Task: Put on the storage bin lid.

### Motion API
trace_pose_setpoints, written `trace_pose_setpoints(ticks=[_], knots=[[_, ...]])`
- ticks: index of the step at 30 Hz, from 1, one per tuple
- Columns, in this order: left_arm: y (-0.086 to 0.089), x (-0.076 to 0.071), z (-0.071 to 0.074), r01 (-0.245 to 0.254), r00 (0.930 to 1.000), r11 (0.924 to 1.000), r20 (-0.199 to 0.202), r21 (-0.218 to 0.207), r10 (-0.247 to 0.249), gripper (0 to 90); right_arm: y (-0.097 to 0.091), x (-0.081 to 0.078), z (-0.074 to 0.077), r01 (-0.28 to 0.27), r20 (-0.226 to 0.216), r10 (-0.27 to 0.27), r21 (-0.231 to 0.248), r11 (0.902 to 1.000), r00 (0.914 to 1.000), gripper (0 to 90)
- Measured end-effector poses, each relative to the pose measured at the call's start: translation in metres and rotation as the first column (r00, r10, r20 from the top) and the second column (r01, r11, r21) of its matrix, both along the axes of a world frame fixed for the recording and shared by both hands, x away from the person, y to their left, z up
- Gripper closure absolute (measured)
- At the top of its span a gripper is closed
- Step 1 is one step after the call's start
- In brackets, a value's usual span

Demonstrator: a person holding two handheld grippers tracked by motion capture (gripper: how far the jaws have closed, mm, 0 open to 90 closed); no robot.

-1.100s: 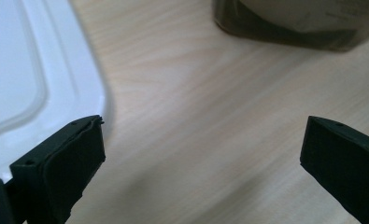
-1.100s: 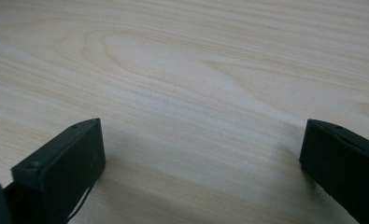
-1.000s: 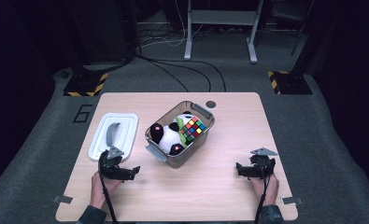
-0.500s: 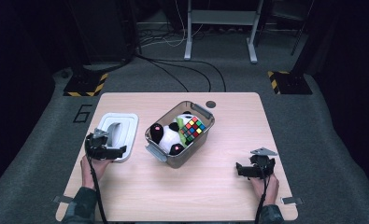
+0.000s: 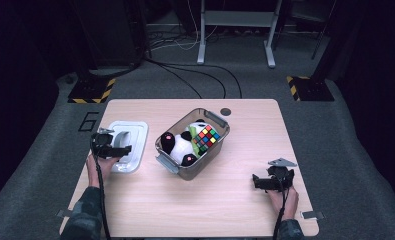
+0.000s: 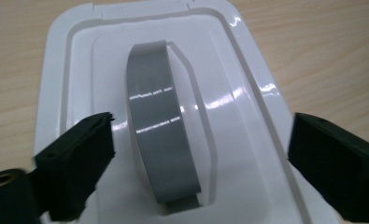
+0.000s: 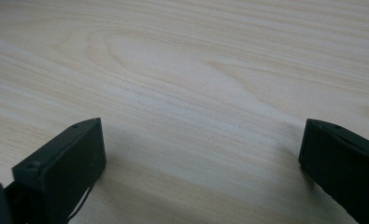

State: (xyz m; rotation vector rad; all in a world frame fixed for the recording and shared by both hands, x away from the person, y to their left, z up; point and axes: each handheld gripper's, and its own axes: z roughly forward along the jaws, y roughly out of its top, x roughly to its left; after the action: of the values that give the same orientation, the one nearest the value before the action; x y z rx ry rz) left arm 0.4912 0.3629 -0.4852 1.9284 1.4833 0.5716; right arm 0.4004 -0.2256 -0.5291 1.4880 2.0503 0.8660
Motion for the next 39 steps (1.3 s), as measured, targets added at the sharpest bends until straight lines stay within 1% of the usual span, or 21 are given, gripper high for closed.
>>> trace_pose_setpoints(ticks=[1, 2, 3, 4, 5, 6, 7, 8, 12, 15, 16, 20, 23, 27, 28, 30, 32, 33, 34, 37, 39], knots=[[0.000, 0.000, 0.000, 0.000, 1.0000, 1.0000, 0.000, 0.000, 0.000, 14.5, 0.000, 0.000, 0.000, 0.000, 0.000, 0.000, 0.000, 1.0000, 1.0000, 0.0], [0.000, 0.006, 0.001, -0.005, 0.9999, 1.0000, -0.014, 0.001, 0.005, 15.8, 0.000, 0.000, 0.000, -0.002, 0.000, 0.002, -0.001, 1.0000, 1.0000, 0.0], [0.000, 0.006, 0.001, -0.005, 0.9999, 1.0000, -0.014, 0.001, 0.005, 17.4, 0.000, 0.000, 0.000, -0.002, 0.000, 0.002, -0.001, 1.0000, 1.0000, 0.0], [-0.001, 0.012, 0.002, -0.018, 0.9997, 0.9998, -0.015, 0.005, 0.019, 20.8, 0.000, 0.000, 0.000, -0.003, 0.000, 0.003, 0.000, 1.0000, 1.0000, 0.0], [-0.001, 0.015, 0.002, -0.024, 0.9996, 0.9995, -0.013, 0.023, 0.024, 23.5, 0.000, 0.000, 0.000, -0.003, 0.000, 0.003, 0.000, 1.0000, 1.0000, 0.0], [-0.001, 0.018, 0.001, -0.027, 0.9991, 0.9994, -0.031, 0.020, 0.027, 27.1, 0.000, 0.000, 0.000, 0.000, 0.000, 0.000, 0.003, 1.0000, 1.0000, 0.0], [-0.001, 0.018, 0.001, -0.027, 0.9991, 0.9994, -0.031, 0.020, 0.027, 27.6, 0.000, 0.000, 0.000, 0.000, 0.000, 0.000, 0.003, 1.0000, 1.0000, 0.0], [-0.001, 0.024, -0.002, -0.047, 0.9973, 0.9985, -0.054, 0.028, 0.049, 29.5, 0.000, 0.000, 0.000, -0.006, 0.001, 0.006, 0.000, 1.0000, 1.0000, 0.0], [-0.001, 0.030, -0.010, -0.068, 0.9935, 0.9969, -0.089, 0.039, 0.071, 39.8, 0.000, 0.000, 0.000, -0.004, 0.000, 0.004, 0.000, 1.0000, 1.0000, 0.0], [0.000, 0.031, -0.014, -0.064, 0.9930, 0.9972, -0.096, 0.038, 0.068, 55.5, 0.000, 0.000, 0.000, -0.004, 0.000, 0.004, 0.000, 1.0000, 1.0000, 0.0], [0.001, 0.030, -0.014, -0.072, 0.9936, 0.9963, -0.083, 0.046, 0.076, 62.2, 0.000, 0.000, 0.000, -0.006, 0.001, 0.006, 0.000, 1.0000, 1.0000, 0.0], [0.003, 0.029, -0.014, -0.082, 0.9931, 0.9953, -0.080, 0.052, 0.086, 64.9, 0.000, 0.000, 0.000, -0.006, 0.001, 0.006, 0.000, 1.0000, 1.0000, 0.0], [0.004, 0.027, -0.013, -0.070, 0.9944, 0.9958, -0.075, 0.060, 0.074, 66.6, 0.000, 0.000, 0.000, -0.006, 0.001, 0.006, 0.000, 1.0000, 1.0000, 0.0], [0.003, 0.021, -0.005, -0.044, 0.9972, 0.9969, -0.057, 0.065, 0.048, 66.7, 0.000, 0.000, 0.000, -0.008, 0.002, 0.008, -0.003, 1.0000, 1.0000, 0.1], [0.002, 0.019, 0.001, -0.032, 0.9984, 0.9980, -0.046, 0.054, 0.034, 66.7, 0.000, 0.000, 0.000, -0.009, 0.001, 0.009, -0.003, 1.0000, 1.0000, 0.1], [0.001, 0.016, 0.007, -0.023, 0.9991, 0.9986, -0.035, 0.047, 0.025, 66.7, 0.000, 0.000, 0.000, -0.009, 0.002, 0.009, -0.003, 1.0000, 1.0000, 0.2], [-0.002, 0.014, 0.014, -0.012, 0.9997, 0.9986, -0.023, 0.051, 0.013, 66.7, 0.000, 0.000, 0.000, -0.010, 0.002, 0.010, -0.003, 0.9999, 1.0000, 0.2], [-0.002, 0.014, 0.014, -0.012, 0.9997, 0.9986, -0.023, 0.051, 0.013, 66.7, 0.000, 0.000, 0.000, -0.010, 0.002, 0.010, -0.003, 0.9999, 1.0000, 0.2], [-0.003, 0.012, 0.021, 0.006, 0.9997, 0.9983, -0.025, 0.058, -0.004, 66.7, 0.000, 0.000, 0.000, -0.010, 0.002, 0.010, -0.003, 1.0000, 1.0000, 0.2], [-0.006, 0.008, 0.029, 0.008, 1.0000, 0.9977, 0.003, 0.068, -0.008, 66.7, 0.000, 0.000, 0.000, -0.010, 0.001, 0.010, -0.003, 0.9999, 0.9999, 0.2], [-0.005, 0.007, 0.033, 0.015, 0.9999, 0.9982, -0.006, 0.057, -0.015, 66.7, 0.000, 0.000, 0.000, -0.012, 0.001, 0.012, -0.002, 0.9999, 0.9999, 0.2]])
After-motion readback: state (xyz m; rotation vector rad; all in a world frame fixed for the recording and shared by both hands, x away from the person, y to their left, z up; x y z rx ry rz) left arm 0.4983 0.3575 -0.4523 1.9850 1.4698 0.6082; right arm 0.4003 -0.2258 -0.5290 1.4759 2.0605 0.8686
